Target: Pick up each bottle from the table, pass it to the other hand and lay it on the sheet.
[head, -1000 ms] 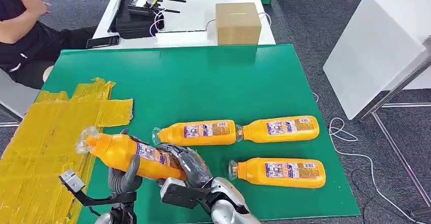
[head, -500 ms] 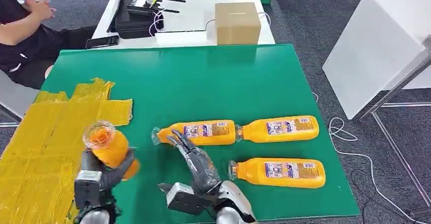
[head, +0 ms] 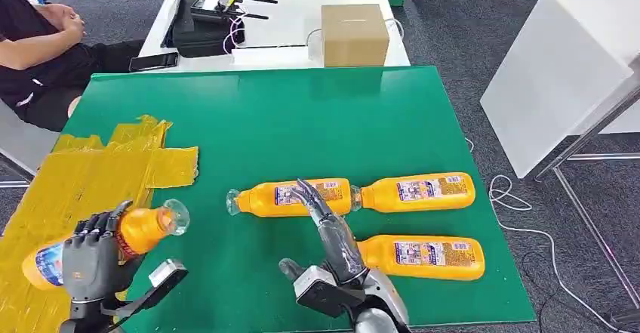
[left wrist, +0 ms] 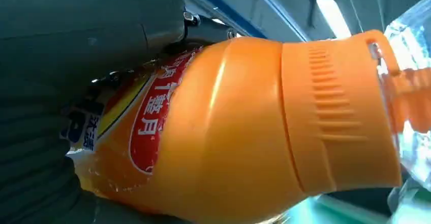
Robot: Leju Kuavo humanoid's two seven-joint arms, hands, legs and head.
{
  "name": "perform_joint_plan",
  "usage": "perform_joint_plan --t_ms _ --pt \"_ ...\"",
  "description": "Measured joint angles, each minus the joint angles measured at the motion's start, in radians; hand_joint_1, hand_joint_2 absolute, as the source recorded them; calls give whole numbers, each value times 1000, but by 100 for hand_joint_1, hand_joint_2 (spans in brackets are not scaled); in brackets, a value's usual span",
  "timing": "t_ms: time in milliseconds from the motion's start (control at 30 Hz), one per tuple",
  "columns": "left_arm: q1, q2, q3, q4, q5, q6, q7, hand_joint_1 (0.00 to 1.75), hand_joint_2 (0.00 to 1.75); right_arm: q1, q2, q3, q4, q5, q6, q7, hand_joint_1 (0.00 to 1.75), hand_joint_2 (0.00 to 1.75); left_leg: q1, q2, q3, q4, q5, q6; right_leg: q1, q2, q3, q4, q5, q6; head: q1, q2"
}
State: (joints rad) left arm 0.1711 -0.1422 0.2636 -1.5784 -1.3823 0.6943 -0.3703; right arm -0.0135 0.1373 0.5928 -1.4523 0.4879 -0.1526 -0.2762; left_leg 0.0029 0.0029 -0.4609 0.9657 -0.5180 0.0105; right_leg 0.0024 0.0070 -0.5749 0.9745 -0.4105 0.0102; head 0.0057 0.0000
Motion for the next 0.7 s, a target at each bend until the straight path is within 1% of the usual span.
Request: perform_joint_plan --t_ms 100,233,300,400,467,600,633,667,700 --pt "-12 54 -8 116 -105 0 95 175 175 3 -11 -12 -2 -25 2 -2 0 0 0 1 0 0 0 0 0 1 -1 0 0 0 0 0" --pt "-25 95 -19 211 -128 -2 122 175 175 6 -22 -18 -2 -30 3 -3 0 0 1 1 0 0 0 0 1 1 -1 0 0 0 0 0" --pt "-39 114 -34 257 -149 -26 145 175 175 7 -25 -20 -3 -34 8 -4 0 0 1 1 0 0 0 0 1 1 0 0 0 0 0 0" --pt "-79 150 -74 374 -165 -47 173 175 175 7 -30 -22 -3 -42 19 -5 0 0 0 0 1 0 0 0 0 0 1 0 0 0 0 0" --pt "-114 166 -96 435 -166 -40 184 175 175 6 -32 -23 -3 -43 22 -5 0 0 0 -3 1 0 1 0 -1 -4 3 0 0 0 0 0" --pt "-158 189 -120 512 -167 -32 190 175 175 6 -34 -24 -3 -45 24 -5 0 0 0 -4 4 0 1 1 -2 -5 6 0 0 0 0 0" --pt "-165 193 -124 524 -167 -32 191 0 175 6 -35 -24 -3 -45 24 -5 0 0 0 -4 5 -1 1 1 -2 -6 7 0 0 0 0 0" --pt "-173 195 -129 536 -167 -34 191 0 0 6 -36 -24 -3 -45 25 -5 0 0 0 -5 6 -1 1 1 -2 -7 8 0 0 0 0 0" --pt "-183 200 -134 553 -164 -37 193 0 0 6 -39 -24 -3 -38 30 4 0 0 0 -6 6 -1 1 1 -2 -8 10 0 0 0 0 0"
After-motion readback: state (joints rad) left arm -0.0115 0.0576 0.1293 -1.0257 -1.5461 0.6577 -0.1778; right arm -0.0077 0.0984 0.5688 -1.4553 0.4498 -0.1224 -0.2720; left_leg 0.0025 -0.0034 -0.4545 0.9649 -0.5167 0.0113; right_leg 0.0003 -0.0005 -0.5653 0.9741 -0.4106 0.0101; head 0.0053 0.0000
